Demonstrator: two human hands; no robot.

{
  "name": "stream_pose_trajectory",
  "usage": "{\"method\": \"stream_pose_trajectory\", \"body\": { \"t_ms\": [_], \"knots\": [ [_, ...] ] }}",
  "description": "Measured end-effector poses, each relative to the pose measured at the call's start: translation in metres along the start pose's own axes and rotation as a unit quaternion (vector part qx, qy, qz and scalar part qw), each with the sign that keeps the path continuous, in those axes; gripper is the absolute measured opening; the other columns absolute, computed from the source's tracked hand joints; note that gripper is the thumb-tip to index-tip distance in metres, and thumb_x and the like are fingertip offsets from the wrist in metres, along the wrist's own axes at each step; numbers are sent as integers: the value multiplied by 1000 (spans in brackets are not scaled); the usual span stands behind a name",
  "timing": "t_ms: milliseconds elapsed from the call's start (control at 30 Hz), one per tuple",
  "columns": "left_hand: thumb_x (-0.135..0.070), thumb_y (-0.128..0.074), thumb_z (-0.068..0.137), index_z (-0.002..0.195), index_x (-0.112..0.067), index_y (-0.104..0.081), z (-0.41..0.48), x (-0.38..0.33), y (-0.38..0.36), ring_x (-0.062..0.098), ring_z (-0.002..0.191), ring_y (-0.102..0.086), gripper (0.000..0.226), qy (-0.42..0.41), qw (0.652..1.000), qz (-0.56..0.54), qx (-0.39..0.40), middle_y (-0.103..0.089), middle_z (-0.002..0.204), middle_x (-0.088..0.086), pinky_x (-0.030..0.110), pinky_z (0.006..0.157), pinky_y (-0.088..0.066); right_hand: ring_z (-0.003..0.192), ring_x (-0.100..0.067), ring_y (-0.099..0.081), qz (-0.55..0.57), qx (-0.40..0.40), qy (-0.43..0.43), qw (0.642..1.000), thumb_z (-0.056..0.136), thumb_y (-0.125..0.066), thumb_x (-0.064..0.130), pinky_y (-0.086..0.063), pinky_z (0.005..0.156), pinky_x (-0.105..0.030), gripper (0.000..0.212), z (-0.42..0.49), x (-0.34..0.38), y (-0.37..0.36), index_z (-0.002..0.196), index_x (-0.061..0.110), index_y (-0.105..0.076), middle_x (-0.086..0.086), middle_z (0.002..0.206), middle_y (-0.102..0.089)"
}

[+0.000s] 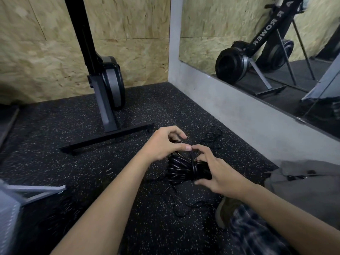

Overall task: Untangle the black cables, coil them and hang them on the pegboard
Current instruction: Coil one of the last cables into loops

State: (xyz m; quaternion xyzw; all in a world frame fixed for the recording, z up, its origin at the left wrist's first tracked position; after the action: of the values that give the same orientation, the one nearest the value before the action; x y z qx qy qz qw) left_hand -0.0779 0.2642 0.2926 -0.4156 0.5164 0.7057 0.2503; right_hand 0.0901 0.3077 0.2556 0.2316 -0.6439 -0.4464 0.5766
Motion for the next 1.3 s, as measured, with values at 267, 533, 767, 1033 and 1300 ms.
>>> {"method": "stream_pose_trajectory", "body": {
  "t_ms": [267,533,767,1033,1300],
  "knots": [
    [-34,-88,82,83,-23,-79,-5,1,4,-2,78,-64,15,-23,999,-39,-8,-74,81,-13,24,82,-46,123,2,-44,-73,-24,51,996,95,-72,39,-34,111,-18,88,-5,3,1,154,59,-10,18,134,-44],
    [-50,-58,103,81,-28,-80,-9,20,17,1,86,-70,38,57,997,8,-61,-77,82,-12,30,90,-48,124,1,-44,-50,-65,69,994,98,-70,39,-35,108,-18,75,-4,-5,14,158,42,-26,33,128,-41],
    [-41,-52,108,72,-29,-71,-12,31,8,7,51,-51,42,54,998,-14,-8,-65,60,-12,25,58,-42,112,4,-58,34,-156,26,987,94,-67,48,-53,99,-34,69,-9,-12,42,149,54,-25,18,136,-54],
    [-31,-48,111,112,-22,-72,-14,26,-35,3,42,-35,25,33,996,75,40,-51,64,-8,21,46,-30,112,-4,-60,87,-325,-96,937,87,-69,53,-45,97,-22,80,-14,-43,71,153,20,-38,9,130,-63],
    [-36,-43,111,117,-23,-67,-21,5,-71,21,89,-65,28,29,967,212,138,-66,107,5,43,85,-56,126,-29,-59,-31,-238,-216,946,91,-76,45,-50,107,-47,85,-10,-99,57,161,28,-30,-7,141,-60]
  ]
}}
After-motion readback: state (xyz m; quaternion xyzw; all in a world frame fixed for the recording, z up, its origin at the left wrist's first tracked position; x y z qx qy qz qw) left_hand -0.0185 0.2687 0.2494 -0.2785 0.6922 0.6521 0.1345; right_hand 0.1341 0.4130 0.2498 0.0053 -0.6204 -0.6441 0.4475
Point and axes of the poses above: each hand's wrist, its own z-axis towards the middle knuckle, its own y-axis out of the back of the hand, x = y × z, the point moved 9 cm from there along z, towards the middle knuckle
